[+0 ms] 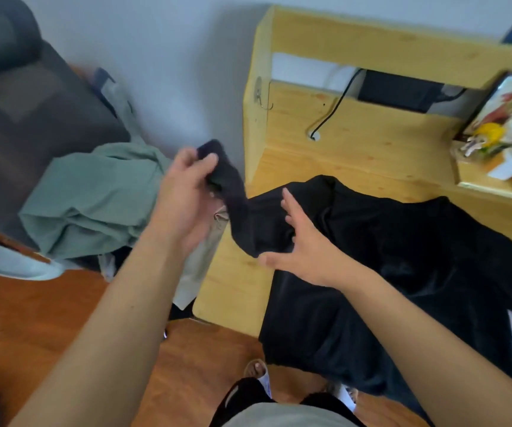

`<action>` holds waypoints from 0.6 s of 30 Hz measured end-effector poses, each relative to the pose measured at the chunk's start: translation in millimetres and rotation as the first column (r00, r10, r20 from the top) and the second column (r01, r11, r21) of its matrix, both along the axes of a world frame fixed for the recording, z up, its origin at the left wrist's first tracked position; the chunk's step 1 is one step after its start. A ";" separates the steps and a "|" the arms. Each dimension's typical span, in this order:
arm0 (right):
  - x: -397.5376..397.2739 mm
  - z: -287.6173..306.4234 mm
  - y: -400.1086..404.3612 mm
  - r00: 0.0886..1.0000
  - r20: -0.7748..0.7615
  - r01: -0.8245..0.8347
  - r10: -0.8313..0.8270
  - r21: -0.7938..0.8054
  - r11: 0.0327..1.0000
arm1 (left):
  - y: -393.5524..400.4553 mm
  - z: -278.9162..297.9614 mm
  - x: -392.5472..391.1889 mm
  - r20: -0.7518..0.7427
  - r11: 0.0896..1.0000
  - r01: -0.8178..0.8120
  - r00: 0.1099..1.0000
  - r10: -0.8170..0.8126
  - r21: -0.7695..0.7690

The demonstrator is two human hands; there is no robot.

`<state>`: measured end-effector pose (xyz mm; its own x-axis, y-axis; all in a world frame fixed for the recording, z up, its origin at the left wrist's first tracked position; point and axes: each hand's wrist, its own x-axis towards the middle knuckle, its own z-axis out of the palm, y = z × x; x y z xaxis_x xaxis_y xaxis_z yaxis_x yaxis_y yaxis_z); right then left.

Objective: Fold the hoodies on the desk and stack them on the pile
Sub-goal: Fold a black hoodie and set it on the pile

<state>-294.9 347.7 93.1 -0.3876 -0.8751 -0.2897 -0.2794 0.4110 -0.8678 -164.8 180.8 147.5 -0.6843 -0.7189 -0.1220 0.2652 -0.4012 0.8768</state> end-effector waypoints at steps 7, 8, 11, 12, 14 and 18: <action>-65.7 91.9 -23.2 0.494 0.646 0.849 -0.582 -0.215 0.482 | 71.7 -23.3 -78.9 0.223 0.812 -0.086 0.940 0.258 -0.577; -80.9 100.9 -20.0 0.447 0.742 0.865 -0.499 -0.216 0.453 | 71.9 -56.1 -79.1 0.381 0.844 -0.016 0.888 0.258 -0.536; -110.0 121.5 -25.7 0.327 0.897 0.896 -0.297 -0.194 0.400 | 81.0 -148.4 -82.4 0.845 0.895 0.372 0.535 0.011 -0.247; -112.7 127.4 -31.4 0.323 0.899 0.895 -0.297 -0.188 0.405 | 82.1 -169.6 -85.4 0.900 0.873 0.447 0.436 -0.021 -0.197; -115.3 136.0 -46.6 0.341 0.890 0.888 -0.304 -0.198 0.415 | 81.3 -195.4 -98.7 0.926 0.855 0.484 0.376 -0.011 -0.186; -112.4 139.6 -69.2 0.447 0.820 0.834 -0.357 -0.237 0.499 | 77.9 -210.2 -137.9 0.889 0.852 0.428 0.450 0.088 -0.301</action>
